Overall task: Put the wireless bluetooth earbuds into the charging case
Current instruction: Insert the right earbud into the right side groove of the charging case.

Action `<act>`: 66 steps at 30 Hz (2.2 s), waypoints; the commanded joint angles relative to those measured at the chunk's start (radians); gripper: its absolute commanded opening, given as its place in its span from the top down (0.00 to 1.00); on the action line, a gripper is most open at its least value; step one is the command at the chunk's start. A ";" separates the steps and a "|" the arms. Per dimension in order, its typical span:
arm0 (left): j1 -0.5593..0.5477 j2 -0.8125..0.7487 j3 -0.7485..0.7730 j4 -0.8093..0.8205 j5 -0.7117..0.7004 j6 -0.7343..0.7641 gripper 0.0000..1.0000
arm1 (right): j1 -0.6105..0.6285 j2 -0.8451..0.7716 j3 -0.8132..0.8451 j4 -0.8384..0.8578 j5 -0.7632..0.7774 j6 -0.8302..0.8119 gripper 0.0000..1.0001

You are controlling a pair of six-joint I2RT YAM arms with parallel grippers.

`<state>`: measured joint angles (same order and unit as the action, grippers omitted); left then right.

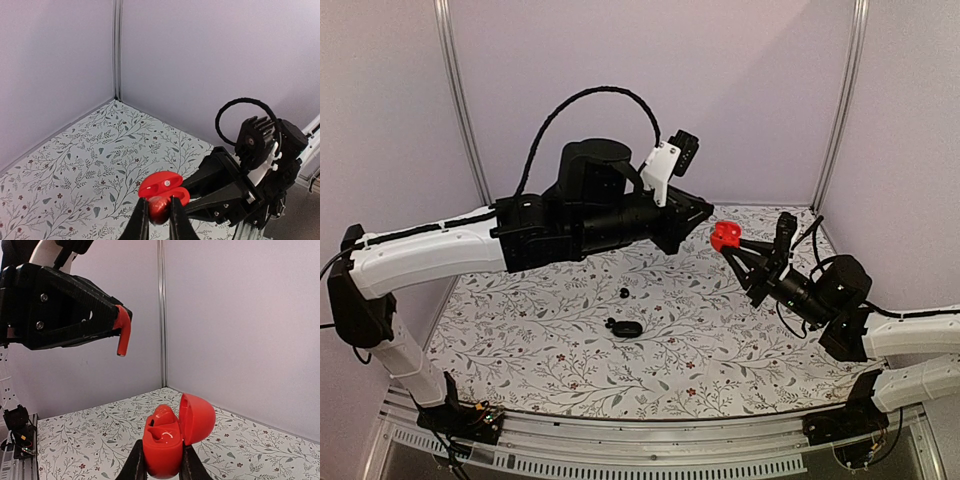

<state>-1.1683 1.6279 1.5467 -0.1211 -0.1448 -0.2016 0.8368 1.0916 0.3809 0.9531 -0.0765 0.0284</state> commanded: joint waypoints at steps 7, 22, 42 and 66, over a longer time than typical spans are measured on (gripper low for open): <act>-0.020 0.019 0.004 0.046 -0.045 0.039 0.96 | -0.003 -0.005 0.018 0.020 0.021 -0.018 1.00; -0.036 0.046 0.044 0.029 -0.065 0.068 0.95 | -0.004 0.035 0.026 0.070 0.005 0.010 1.00; -0.051 0.100 0.057 0.046 -0.045 0.089 0.95 | -0.004 0.039 0.038 0.090 -0.050 0.050 1.00; -0.068 0.113 0.055 0.018 -0.103 0.111 0.97 | -0.004 0.001 0.031 0.065 0.014 0.072 1.00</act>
<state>-1.2201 1.7626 1.6028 -0.0864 -0.2146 -0.1043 0.8368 1.1194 0.3988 0.9939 -0.1020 0.0944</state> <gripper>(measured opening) 0.094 0.181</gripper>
